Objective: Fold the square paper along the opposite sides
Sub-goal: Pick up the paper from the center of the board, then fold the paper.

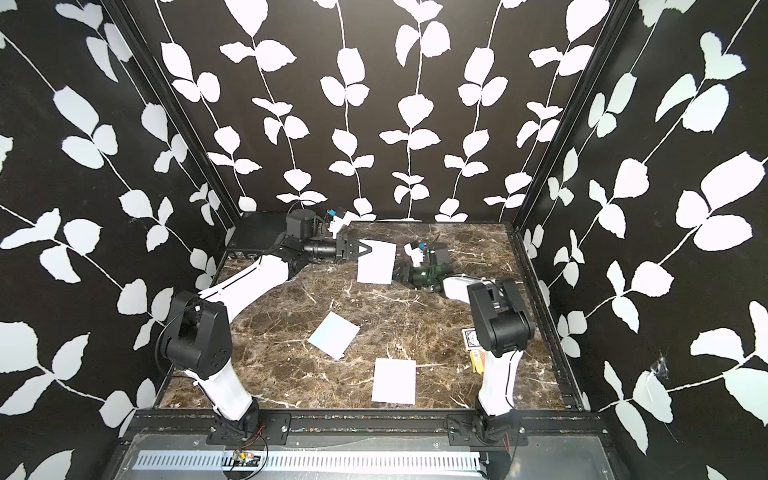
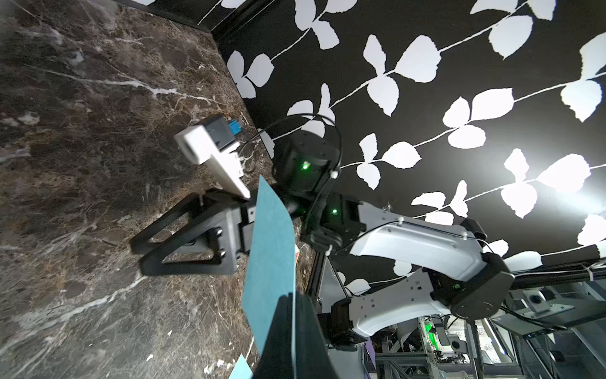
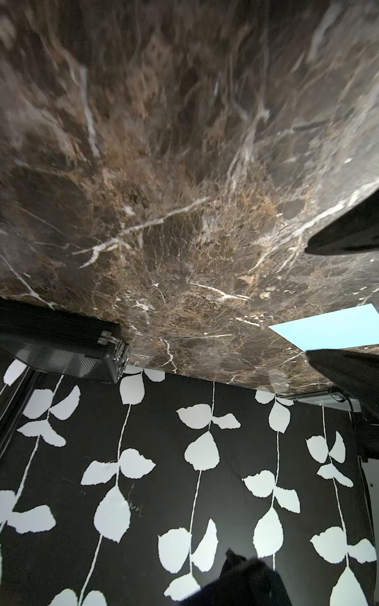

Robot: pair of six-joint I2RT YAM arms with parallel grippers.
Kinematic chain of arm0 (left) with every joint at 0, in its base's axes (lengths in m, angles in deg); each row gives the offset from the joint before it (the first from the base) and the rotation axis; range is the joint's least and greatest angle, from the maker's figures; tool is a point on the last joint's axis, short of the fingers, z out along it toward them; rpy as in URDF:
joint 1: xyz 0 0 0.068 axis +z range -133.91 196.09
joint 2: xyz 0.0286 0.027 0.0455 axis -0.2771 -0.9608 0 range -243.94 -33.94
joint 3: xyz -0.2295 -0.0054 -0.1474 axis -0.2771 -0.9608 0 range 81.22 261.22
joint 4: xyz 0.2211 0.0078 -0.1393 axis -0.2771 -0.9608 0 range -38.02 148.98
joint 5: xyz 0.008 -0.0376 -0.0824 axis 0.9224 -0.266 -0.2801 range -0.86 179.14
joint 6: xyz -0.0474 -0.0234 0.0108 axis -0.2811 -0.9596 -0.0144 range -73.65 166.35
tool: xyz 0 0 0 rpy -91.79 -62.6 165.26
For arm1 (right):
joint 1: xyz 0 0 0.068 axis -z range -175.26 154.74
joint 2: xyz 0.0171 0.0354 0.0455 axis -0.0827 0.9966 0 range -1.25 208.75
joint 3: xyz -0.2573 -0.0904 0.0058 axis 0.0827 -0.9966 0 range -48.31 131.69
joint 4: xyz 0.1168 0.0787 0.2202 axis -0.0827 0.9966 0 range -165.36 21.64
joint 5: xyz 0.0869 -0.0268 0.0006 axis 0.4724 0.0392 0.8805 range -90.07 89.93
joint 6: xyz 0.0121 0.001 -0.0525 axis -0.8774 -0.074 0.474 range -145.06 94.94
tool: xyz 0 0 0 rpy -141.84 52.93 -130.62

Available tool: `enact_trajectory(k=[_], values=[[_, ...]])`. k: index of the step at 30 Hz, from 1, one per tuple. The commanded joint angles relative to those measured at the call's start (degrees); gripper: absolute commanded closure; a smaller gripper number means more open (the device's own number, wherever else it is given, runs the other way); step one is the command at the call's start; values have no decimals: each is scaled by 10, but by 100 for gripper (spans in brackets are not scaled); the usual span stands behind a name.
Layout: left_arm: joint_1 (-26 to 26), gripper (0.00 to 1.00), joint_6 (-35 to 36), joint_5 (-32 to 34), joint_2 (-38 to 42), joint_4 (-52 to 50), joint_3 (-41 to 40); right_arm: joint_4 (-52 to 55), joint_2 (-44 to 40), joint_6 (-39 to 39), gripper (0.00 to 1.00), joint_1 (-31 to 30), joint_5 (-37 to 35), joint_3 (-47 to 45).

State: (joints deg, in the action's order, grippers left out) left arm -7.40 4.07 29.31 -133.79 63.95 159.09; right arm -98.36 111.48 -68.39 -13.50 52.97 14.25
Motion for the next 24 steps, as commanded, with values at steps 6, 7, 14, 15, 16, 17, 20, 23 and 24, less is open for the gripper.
enact_trajectory(k=[6, 7, 14, 15, 16, 17, 20, 23, 24], values=[[-1, 100, -7, -26, 17, 40, 3, -268, -32, -136, 46, -8, 38, -64], [-1, 100, -7, -25, 17, 43, 1, -267, -44, -136, 47, -5, 39, -72], [-2, 100, 9, -19, 14, 32, -6, -258, -122, -137, 47, 17, 37, -130], [-2, 100, 12, -18, 13, 29, -6, -256, -132, -137, 47, 20, 38, -136], [-2, 100, 14, -17, 12, 26, -6, -251, -143, -137, 47, 23, 38, -142], [-2, 100, 15, -17, 11, 26, -5, -247, -151, -136, 47, 24, 38, -145], [-2, 100, 24, -16, 12, 17, -6, -231, -180, -131, 46, 24, 43, -155], [-2, 100, 31, -15, 12, 10, -7, -205, -205, -114, 46, 24, 41, -166], [-2, 100, 35, -14, 12, 5, -6, -192, -224, -107, 46, 24, 39, -169]])
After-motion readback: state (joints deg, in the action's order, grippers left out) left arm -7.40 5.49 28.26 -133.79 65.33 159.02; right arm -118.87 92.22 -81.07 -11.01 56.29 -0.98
